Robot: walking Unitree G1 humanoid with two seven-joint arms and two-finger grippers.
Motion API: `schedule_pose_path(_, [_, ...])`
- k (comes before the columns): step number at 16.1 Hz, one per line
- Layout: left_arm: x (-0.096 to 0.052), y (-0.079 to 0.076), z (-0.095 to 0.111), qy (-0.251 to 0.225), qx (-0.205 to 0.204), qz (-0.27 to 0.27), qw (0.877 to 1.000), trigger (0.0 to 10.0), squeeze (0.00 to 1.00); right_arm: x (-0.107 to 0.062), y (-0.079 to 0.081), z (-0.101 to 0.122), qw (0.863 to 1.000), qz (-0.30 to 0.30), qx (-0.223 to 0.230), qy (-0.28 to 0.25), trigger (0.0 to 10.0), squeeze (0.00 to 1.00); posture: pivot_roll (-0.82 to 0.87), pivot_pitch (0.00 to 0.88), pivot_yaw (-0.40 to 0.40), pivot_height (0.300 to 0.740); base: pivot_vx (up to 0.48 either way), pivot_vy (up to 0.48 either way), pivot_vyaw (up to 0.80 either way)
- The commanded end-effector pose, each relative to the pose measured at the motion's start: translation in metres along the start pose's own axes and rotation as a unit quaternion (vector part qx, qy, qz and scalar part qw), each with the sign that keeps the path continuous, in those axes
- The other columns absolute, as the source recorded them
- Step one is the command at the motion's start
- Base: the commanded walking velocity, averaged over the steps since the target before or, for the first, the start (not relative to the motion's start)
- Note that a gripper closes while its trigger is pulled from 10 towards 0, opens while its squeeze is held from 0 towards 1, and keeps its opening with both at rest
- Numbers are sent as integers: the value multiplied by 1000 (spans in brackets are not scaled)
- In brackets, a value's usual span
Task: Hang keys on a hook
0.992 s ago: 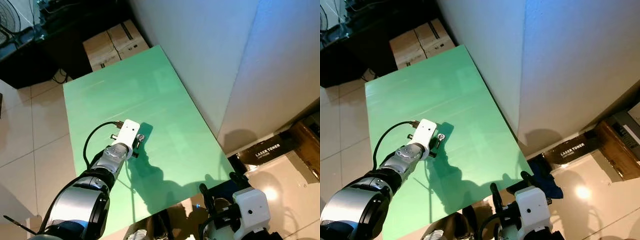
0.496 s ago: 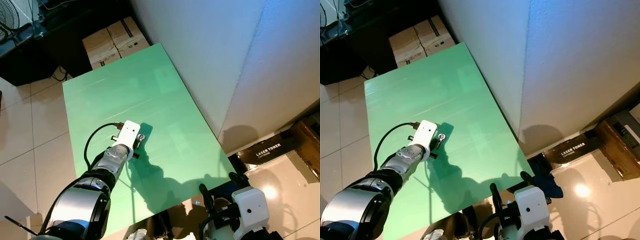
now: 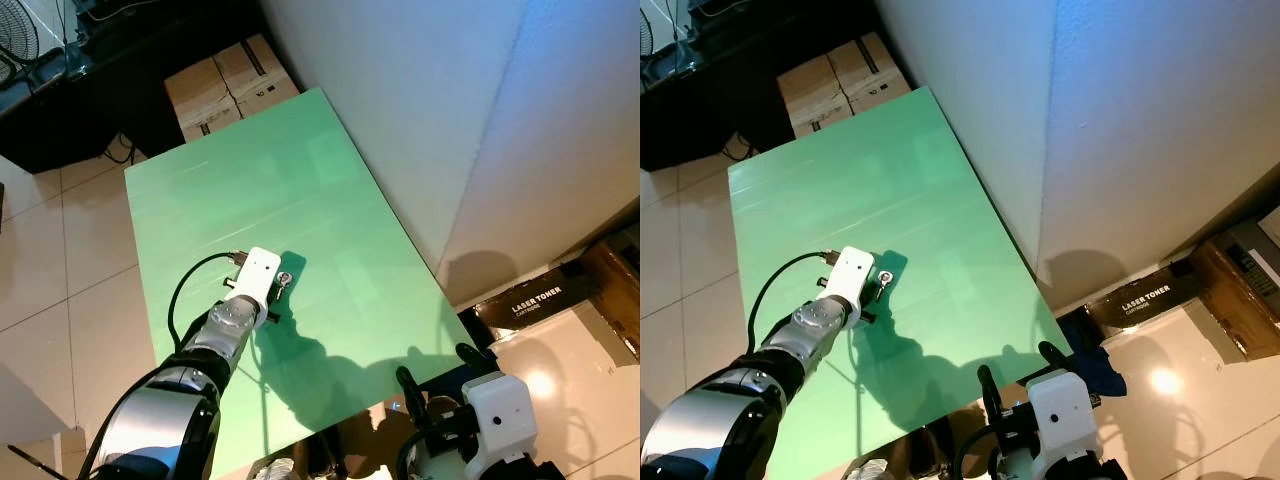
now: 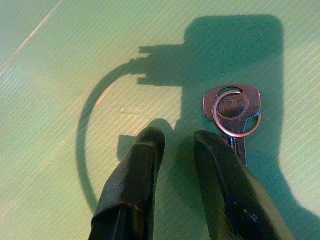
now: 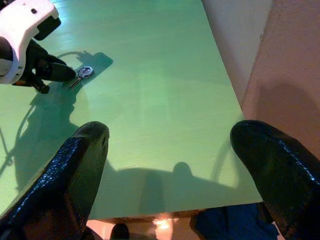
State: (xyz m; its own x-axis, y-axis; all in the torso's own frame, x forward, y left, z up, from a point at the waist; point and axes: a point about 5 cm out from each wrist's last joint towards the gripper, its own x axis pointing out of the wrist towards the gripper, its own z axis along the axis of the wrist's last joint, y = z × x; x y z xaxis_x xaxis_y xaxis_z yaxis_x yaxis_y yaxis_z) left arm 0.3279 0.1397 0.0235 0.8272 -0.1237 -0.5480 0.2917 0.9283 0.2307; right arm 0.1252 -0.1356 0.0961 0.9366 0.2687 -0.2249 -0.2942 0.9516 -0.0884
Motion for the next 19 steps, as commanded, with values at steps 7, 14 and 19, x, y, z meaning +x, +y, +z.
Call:
schedule_pose_path(7, [-1,-5,-1,-30,-62,-5,998,10000,0,3,3,-7,1000,11,9,11,10000,0,-408,310,259,740,0,0,0])
schedule_pose_path(14, [-4,4,-13,-23,-81,-8,996,10000,0,3,3,-12,1000,14,11,12,10000,0,-400,293,262,740,0,0,0])
schedule_pose_path(19, [-7,-2,-27,-8,-95,-27,995,10000,0,3,5,-13,1000,17,10,11,10000,0,-397,285,262,740,0,0,0])
